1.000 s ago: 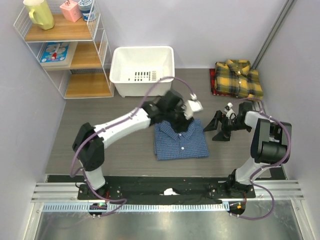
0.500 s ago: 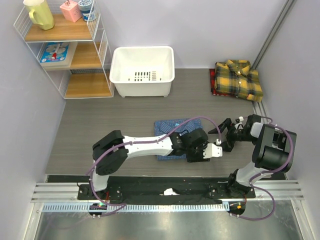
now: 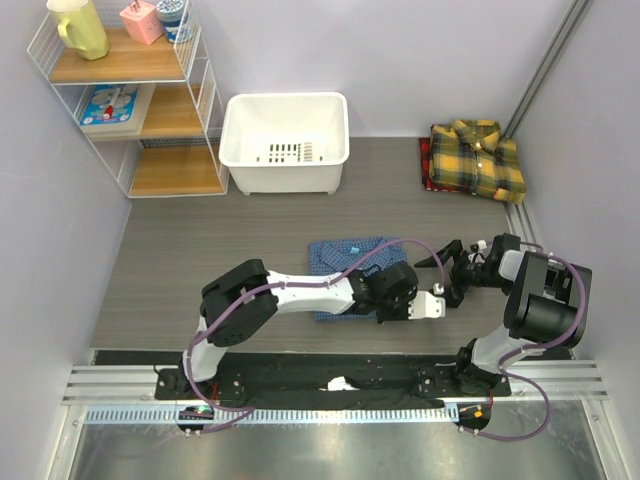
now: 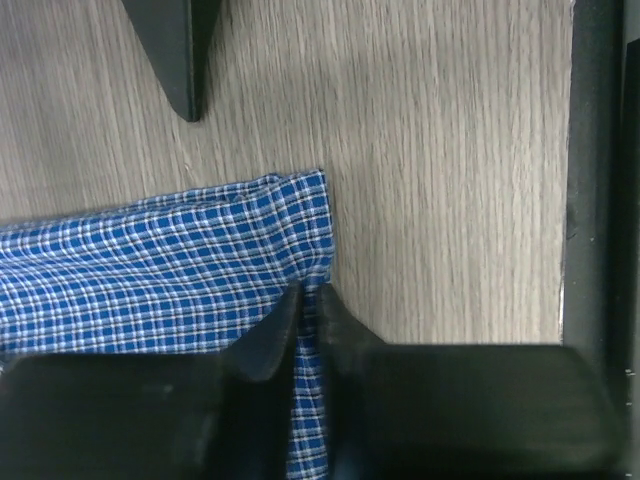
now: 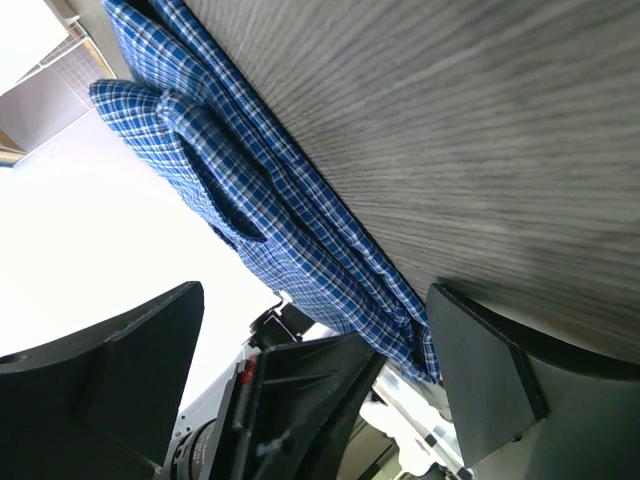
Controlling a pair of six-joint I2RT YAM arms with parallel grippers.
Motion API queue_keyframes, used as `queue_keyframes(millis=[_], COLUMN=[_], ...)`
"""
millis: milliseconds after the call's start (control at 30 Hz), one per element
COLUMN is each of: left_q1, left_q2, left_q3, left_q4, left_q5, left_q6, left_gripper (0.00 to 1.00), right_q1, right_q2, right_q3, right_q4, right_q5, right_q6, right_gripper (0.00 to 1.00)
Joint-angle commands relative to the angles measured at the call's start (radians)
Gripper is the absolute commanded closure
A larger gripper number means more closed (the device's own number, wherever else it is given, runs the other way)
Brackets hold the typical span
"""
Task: Fold and stack the long sleeve shirts
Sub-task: Neatly place the folded shirt to the corner
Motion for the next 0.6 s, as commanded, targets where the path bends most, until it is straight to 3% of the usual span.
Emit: queue_keyframes(millis=[0,233,433,567], left_q1=[0.040,0.096,0.099,0.106], left_q2=[-0.043,-0.097,-0.108,-0.111], left_q3=[-0.004,0.025,0.048,0.057], left_q4=[0.071,0.027,0.019,0.011], left_q5=[0.034,0.152,0.175,0.177], left_q6=[-0.032,-0.080,-0.100,-0.098], left_gripper=[0.96,1.00,1.00,1.00], right_q1=[0.000,0.016,0.095,0.168], right_q2=[-0.010,-0.006,-0.038,-0.072], right_q3=[-0.023,-0.044,-0.137,-0.219], right_q4=[-0.058,-0.032,0.202,0.498], right_q5=[0.125,0.081,0.002,-0.008], right_q6=[-0.002,0.013,0.166,0.335], right_gripper=[0.00,0.00,0.00,0.00])
